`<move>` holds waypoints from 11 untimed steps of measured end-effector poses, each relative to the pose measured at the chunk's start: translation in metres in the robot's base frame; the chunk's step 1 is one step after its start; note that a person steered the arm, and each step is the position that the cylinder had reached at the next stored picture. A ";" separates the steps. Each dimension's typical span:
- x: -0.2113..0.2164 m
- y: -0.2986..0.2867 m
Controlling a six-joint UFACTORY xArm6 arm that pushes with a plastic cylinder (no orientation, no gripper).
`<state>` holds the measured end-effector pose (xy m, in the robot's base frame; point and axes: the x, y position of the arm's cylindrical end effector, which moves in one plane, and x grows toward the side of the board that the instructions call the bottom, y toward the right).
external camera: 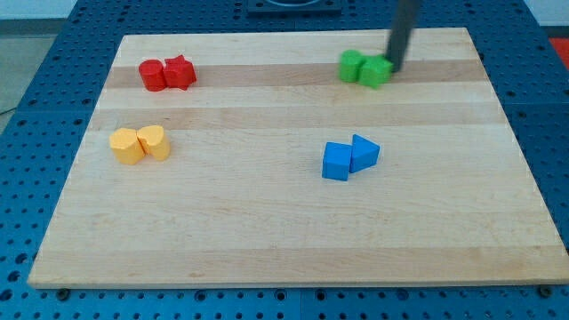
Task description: Move the green star towards the green circle
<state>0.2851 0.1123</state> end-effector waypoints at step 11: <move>0.033 -0.143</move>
